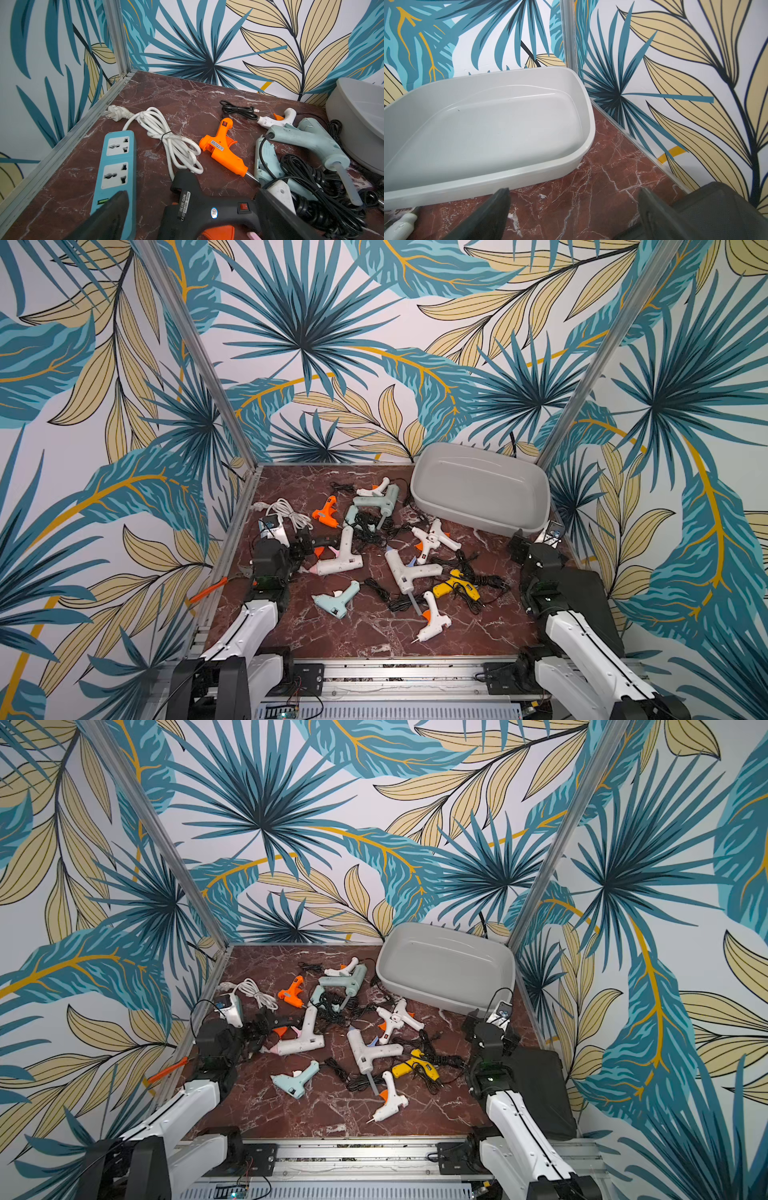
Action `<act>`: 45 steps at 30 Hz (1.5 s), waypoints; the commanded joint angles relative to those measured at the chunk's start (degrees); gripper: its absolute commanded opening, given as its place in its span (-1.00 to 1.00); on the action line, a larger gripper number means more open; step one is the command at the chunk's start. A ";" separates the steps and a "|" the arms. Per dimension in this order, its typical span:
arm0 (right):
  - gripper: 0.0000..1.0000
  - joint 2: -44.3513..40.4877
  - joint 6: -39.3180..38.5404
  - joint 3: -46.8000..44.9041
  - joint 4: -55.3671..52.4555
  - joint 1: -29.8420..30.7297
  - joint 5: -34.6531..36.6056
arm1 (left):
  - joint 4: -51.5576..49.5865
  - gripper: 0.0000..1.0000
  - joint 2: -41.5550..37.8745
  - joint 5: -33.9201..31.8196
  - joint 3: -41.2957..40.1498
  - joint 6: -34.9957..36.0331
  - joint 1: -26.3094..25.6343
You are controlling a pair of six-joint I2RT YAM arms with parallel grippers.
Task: Put the hot melt glue gun into the storage box
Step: Pick up the hot melt adhesive gun from the center of the board.
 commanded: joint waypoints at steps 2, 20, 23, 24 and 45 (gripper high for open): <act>0.99 0.64 0.62 1.08 -0.57 0.16 1.16 | 1.66 1.00 0.05 0.39 0.70 0.36 0.29; 0.99 1.24 0.62 1.63 -1.26 0.16 1.61 | 0.78 1.00 -0.02 0.80 1.23 0.44 0.24; 0.99 1.16 1.05 2.02 -2.21 0.23 1.62 | 0.60 1.00 -0.31 1.51 1.40 0.53 0.32; 0.99 1.07 1.50 2.30 -3.11 0.16 1.64 | 0.67 1.00 -0.52 1.86 1.33 0.53 0.25; 0.79 0.77 13.06 19.41 -41.69 0.48 -8.83 | -9.35 1.00 -7.79 6.44 4.58 -3.27 -5.33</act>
